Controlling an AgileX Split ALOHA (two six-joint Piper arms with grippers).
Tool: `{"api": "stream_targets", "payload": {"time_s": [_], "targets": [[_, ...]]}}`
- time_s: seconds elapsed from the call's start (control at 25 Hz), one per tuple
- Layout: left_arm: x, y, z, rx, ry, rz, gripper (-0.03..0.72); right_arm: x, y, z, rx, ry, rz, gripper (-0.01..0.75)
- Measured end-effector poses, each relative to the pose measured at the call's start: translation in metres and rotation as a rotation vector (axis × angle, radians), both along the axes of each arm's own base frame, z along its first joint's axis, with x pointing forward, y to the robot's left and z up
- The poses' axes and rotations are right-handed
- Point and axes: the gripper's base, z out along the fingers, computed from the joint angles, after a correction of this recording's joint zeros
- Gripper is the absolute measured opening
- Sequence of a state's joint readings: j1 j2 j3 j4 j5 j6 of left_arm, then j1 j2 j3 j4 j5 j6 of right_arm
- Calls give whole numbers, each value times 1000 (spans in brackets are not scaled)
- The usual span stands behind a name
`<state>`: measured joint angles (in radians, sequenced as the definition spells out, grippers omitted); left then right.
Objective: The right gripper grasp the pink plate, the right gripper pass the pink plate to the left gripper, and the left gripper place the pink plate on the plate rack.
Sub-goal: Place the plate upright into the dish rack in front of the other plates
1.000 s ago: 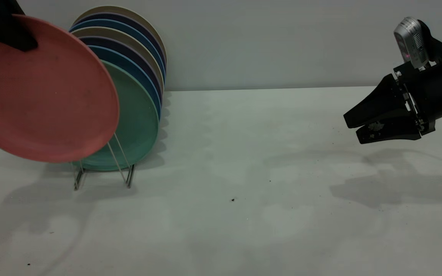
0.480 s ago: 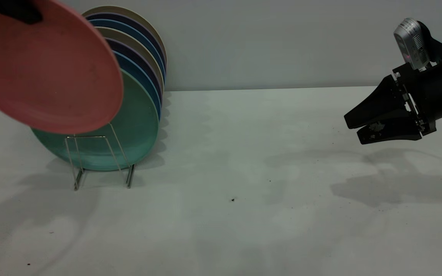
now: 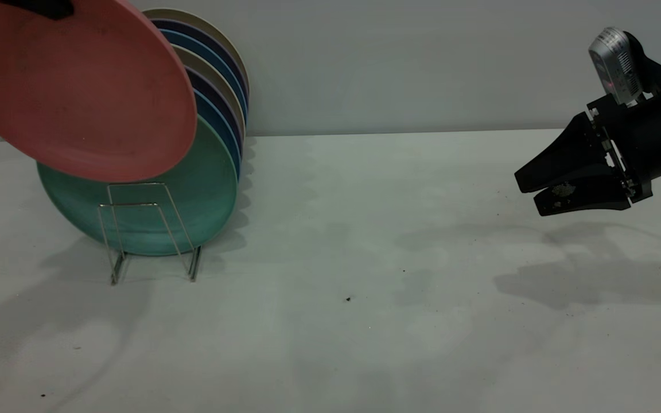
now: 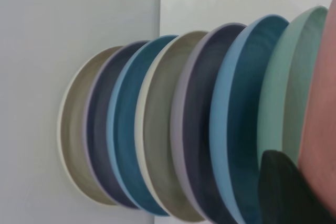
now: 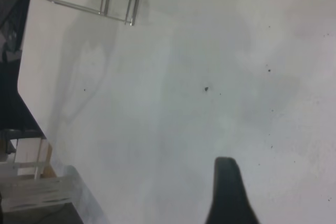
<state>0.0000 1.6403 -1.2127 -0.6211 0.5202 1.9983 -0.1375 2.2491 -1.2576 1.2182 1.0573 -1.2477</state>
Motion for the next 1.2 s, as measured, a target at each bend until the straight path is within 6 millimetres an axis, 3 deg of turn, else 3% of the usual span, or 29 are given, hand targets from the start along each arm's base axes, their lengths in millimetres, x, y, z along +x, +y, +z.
{"api": "stream_targets", "payload": {"time_s": [0.48, 1.2], "targets": [[7, -1, -16, -17, 44, 10, 99, 0, 0, 0, -1, 0, 1, 527], [24, 0, -57, -28, 124, 48, 99, -3, -1, -2, -31, 16, 30, 527]]}}
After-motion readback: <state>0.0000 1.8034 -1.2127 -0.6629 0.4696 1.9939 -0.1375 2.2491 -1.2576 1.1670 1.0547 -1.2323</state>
